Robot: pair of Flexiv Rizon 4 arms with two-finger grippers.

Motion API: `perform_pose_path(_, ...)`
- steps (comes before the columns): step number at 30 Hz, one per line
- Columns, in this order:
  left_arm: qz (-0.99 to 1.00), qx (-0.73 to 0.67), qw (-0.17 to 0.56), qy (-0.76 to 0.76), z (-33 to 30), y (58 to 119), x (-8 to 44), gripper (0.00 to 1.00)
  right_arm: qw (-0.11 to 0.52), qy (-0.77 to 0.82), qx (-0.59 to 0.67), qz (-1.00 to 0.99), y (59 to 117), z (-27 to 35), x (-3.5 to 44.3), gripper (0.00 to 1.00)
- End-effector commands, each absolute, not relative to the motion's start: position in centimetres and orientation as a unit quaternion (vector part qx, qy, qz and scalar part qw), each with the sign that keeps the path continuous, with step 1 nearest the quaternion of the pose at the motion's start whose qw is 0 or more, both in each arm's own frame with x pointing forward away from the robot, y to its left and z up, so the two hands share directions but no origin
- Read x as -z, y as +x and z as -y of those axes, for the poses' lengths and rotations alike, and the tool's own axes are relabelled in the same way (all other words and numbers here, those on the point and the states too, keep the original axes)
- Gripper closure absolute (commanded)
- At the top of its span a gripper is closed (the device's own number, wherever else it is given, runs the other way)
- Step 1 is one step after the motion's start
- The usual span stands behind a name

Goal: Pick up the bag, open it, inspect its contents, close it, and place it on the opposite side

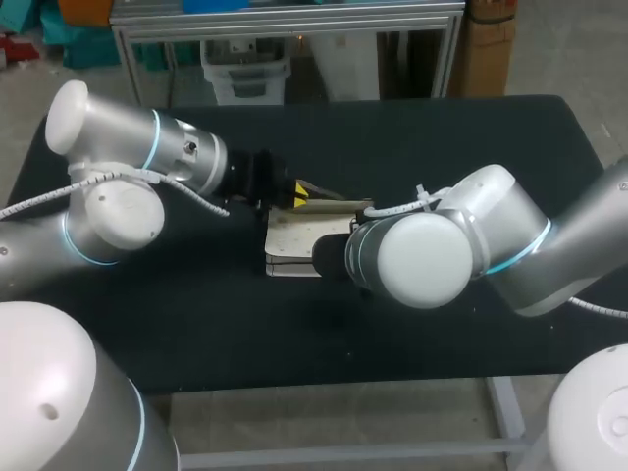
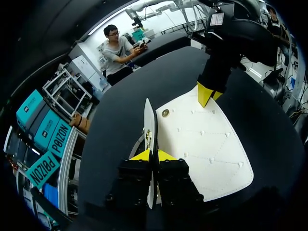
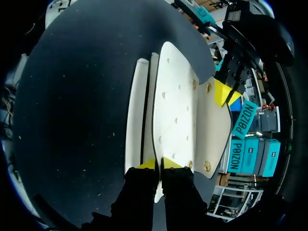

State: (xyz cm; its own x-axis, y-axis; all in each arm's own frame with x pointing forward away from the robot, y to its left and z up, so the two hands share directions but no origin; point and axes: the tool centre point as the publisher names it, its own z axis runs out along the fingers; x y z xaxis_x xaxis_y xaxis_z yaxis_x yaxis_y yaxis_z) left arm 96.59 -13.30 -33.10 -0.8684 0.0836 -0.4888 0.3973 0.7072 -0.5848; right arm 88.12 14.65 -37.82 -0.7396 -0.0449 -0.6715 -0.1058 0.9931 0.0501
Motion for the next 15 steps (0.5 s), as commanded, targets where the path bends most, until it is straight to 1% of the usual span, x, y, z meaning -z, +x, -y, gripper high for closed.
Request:
perform_pose_path(1,-0.9,0.353,0.219,0.133,13.3,96.4,32.9,1.0,0.369,-0.041,-0.047,-0.927,88.0,-14.5,38.3,1.0)
perform_pose_path(3,-0.9,0.351,0.22,0.133,13.1,96.4,32.9,0.97,0.369,-0.041,-0.047,-0.927,88.0,-14.5,38.3,1.0)
perform_pose_path(4,-0.901,0.351,0.22,0.133,12.9,96.3,32.9,0.93,0.369,-0.041,-0.047,-0.927,88.0,-14.5,38.3,1.0)
perform_pose_path(5,-0.901,0.35,0.22,0.132,12.8,96.3,32.9,0.85,0.369,-0.041,-0.047,-0.927,88.0,-14.5,38.3,1.0)
perform_pose_path(7,-0.902,0.348,0.22,0.13,12.6,96.3,32.9,0.76,0.369,-0.041,-0.047,-0.927,88.0,-14.5,38.3,1.0)
perform_pose_path(8,-0.903,0.347,0.22,0.129,12.5,96.3,32.8,0.76,0.369,-0.041,-0.047,-0.927,88.0,-14.5,38.3,1.0)
perform_pose_path(10,-0.903,0.345,0.22,0.128,12.4,96.3,32.8,0.83,0.369,-0.041,-0.047,-0.927,88.0,-14.5,38.3,1.0)
perform_pose_path(12,-0.905,0.342,0.22,0.127,12.3,96.4,32.8,1.0,0.369,-0.041,-0.047,-0.927,88.0,-14.5,38.3,1.0)
perform_pose_path(15,-0.906,0.339,0.22,0.126,12.1,96.5,32.8,1.0,0.369,-0.041,-0.047,-0.927,88.0,-14.5,38.3,1.0)
